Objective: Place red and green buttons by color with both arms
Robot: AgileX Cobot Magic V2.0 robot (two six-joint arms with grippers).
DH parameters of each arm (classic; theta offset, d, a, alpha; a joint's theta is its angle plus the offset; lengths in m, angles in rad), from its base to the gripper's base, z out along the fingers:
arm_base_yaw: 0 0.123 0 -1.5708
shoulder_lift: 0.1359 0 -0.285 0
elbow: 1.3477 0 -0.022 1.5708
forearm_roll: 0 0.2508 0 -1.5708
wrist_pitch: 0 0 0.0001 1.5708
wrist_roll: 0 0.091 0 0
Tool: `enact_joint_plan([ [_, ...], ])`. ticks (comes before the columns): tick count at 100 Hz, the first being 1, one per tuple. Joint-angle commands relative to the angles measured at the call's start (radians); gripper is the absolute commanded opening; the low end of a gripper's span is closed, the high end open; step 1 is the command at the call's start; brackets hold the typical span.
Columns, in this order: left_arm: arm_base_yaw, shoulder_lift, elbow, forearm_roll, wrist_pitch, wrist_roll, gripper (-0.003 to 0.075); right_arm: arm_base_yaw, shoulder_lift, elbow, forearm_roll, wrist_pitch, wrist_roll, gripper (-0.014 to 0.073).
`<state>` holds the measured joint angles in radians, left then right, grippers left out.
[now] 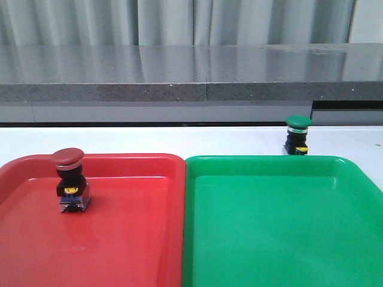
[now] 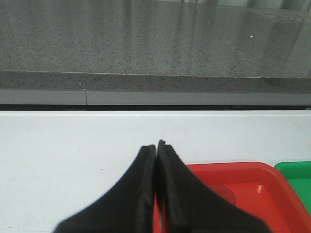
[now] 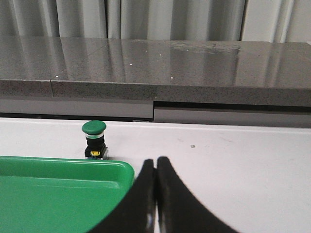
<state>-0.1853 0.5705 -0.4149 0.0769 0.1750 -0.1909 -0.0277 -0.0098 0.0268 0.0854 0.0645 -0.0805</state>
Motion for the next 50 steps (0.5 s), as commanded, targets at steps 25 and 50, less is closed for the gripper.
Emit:
enact_joint_plan([
  [25,0.002,0.000,-0.026,0.002,-0.114,-0.003,-0.0019,0.001,-0.021,-0.013,-0.010,-0.079,-0.005,-0.0068],
  [50,0.002,-0.045,0.005,0.039,-0.114,-0.003,-0.0019,0.001,-0.021,-0.013,-0.010,-0.079,-0.005,-0.0068],
])
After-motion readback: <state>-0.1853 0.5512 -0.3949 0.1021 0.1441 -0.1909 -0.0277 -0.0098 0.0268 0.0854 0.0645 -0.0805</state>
